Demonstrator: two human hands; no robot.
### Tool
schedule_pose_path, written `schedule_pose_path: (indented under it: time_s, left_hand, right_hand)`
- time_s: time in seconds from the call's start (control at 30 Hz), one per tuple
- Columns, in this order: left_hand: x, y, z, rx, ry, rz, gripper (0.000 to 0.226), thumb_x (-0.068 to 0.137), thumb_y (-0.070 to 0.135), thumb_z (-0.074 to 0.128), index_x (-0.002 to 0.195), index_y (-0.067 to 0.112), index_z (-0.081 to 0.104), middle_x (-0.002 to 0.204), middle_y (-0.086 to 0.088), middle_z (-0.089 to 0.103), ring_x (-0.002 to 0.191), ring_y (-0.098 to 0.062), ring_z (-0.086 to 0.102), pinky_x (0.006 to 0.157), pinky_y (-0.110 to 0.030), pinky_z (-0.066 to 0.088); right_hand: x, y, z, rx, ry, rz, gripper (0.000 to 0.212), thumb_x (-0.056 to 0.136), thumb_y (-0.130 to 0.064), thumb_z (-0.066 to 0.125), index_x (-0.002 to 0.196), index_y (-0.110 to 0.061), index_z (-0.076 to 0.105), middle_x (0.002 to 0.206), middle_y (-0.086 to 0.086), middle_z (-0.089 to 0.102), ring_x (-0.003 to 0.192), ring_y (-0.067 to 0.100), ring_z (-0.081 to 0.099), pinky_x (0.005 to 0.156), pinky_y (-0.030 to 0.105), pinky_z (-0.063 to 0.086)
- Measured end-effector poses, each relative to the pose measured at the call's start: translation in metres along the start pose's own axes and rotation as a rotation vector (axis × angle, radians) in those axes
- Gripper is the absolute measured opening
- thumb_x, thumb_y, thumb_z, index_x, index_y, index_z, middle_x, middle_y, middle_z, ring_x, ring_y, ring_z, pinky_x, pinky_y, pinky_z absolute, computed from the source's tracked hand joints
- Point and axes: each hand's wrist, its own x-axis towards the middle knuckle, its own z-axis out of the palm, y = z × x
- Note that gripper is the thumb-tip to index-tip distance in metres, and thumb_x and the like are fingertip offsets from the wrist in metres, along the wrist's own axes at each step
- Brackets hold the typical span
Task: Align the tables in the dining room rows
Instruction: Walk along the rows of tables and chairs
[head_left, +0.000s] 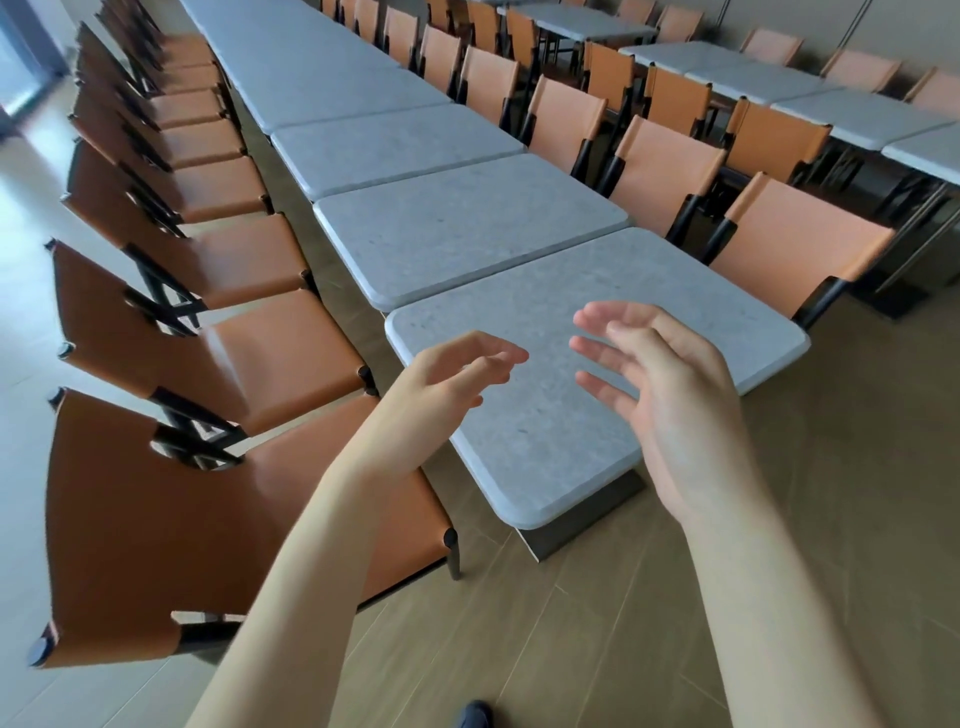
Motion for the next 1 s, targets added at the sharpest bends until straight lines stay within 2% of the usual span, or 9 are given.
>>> schedule_pose_path:
  time_s: [0.13,0.27,0.47,0.63,0.73,0.9,1.0]
  left_hand:
    - [0.018,-0.004,0.000,-0.006,0.038,-0.019,0.031,0.093,0.041,0.050,0.111,0.030,0.072,0.118,0.020,0.070,0.115,0.000,0.064,0.105,-0.037,0.049]
    - [0.035,-0.001,0.012,0.020,0.048,-0.056,0.023,0.104,0.030,0.051,0.112,0.029,0.072,0.118,0.017,0.071,0.115,0.000,0.064,0.107,-0.038,0.048]
    - [0.070,0.021,0.046,0.053,0.109,-0.044,0.021,0.103,0.028,0.054,0.111,0.028,0.073,0.118,0.014,0.071,0.114,-0.001,0.065,0.107,-0.041,0.048]
    - [0.114,0.050,0.122,-0.024,0.187,0.049,0.026,0.087,0.037,0.054,0.103,0.033,0.074,0.118,0.013,0.071,0.116,-0.004,0.064,0.105,-0.042,0.050]
    - [0.143,0.067,0.182,-0.031,0.199,0.100,0.025,0.087,0.035,0.054,0.103,0.034,0.073,0.115,0.020,0.071,0.115,-0.001,0.063,0.106,-0.042,0.050]
    - [0.193,0.094,0.282,-0.064,0.161,0.156,0.027,0.089,0.034,0.053,0.106,0.034,0.073,0.115,0.020,0.070,0.116,-0.002,0.063,0.105,-0.042,0.050]
    - [0.219,0.106,0.342,-0.076,0.121,0.172,0.026,0.089,0.034,0.052,0.105,0.035,0.073,0.115,0.020,0.070,0.116,-0.002,0.063,0.104,-0.041,0.050]
  right_hand:
    - [0.021,0.004,-0.003,0.014,-0.020,0.018,0.020,0.102,-0.014,0.054,0.098,-0.019,0.072,0.109,-0.003,0.075,0.107,0.012,0.071,0.097,0.039,0.056]
    - [0.038,0.007,-0.016,0.034,-0.042,0.035,0.020,0.101,-0.013,0.053,0.098,-0.018,0.071,0.109,-0.002,0.075,0.106,0.013,0.071,0.097,0.039,0.057]
    - [0.077,-0.004,-0.070,0.073,-0.029,-0.008,0.022,0.102,-0.012,0.052,0.097,-0.019,0.072,0.109,-0.002,0.075,0.106,0.013,0.072,0.095,0.039,0.057]
    - [0.107,-0.013,-0.146,0.055,-0.004,-0.049,0.023,0.102,-0.014,0.052,0.095,-0.022,0.072,0.108,-0.003,0.076,0.105,0.011,0.071,0.090,0.034,0.058]
    - [0.125,-0.018,-0.209,0.035,0.042,-0.052,0.023,0.102,-0.015,0.052,0.096,-0.022,0.072,0.107,-0.004,0.075,0.105,0.011,0.071,0.089,0.034,0.058]
    - [0.148,-0.030,-0.321,0.004,0.138,-0.063,0.019,0.101,-0.017,0.054,0.098,-0.021,0.073,0.108,-0.004,0.075,0.105,0.010,0.071,0.089,0.033,0.058]
    - [0.159,-0.037,-0.384,-0.017,0.165,-0.068,0.015,0.096,-0.025,0.058,0.095,-0.025,0.073,0.109,-0.004,0.075,0.107,0.010,0.070,0.089,0.034,0.058]
